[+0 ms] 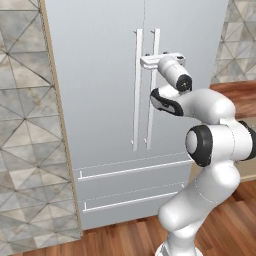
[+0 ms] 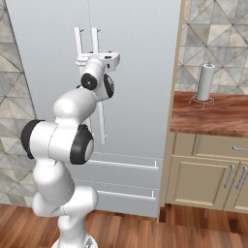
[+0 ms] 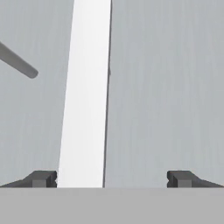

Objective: Retrieve the steak from the fridge and place it on the saucepan with marinade on the stove.

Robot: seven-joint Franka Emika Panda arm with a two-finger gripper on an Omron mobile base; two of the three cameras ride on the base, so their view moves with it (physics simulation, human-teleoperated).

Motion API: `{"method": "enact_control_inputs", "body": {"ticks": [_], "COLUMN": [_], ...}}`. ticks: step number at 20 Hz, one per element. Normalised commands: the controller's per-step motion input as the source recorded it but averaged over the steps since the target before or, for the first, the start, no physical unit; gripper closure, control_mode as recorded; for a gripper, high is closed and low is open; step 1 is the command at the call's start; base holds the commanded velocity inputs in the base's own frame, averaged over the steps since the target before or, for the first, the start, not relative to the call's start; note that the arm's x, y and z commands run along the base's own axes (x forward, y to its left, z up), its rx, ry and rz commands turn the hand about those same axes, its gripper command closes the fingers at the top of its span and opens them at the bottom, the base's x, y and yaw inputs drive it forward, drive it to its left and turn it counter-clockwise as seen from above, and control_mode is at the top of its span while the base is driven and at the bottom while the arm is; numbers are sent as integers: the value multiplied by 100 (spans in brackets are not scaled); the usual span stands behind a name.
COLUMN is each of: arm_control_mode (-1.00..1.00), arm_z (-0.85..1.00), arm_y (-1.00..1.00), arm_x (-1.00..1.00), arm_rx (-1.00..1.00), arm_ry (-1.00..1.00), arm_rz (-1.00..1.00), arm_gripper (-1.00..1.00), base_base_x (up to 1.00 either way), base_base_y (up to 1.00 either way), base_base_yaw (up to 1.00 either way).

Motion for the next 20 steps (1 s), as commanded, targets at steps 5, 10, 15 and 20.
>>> {"method": "enact_control_inputs", "body": {"ticks": [5, 10, 15, 20], "arm_control_mode": [-100, -100, -100, -100], "arm_z": [0, 0, 0, 0], "arm_y": [-7, 0, 0, 0], "arm_x": [0, 0, 0, -5], "arm_rx": [0, 0, 0, 0], "arm_ry": [0, 0, 0, 0], "arm_rz": [0, 0, 0, 0], "arm_gripper": [100, 100, 100, 100], "base_base_x": [0, 0, 0, 0], "base_base_y": [0, 0, 0, 0], "base_base_yaw": [0, 0, 0, 0]}}
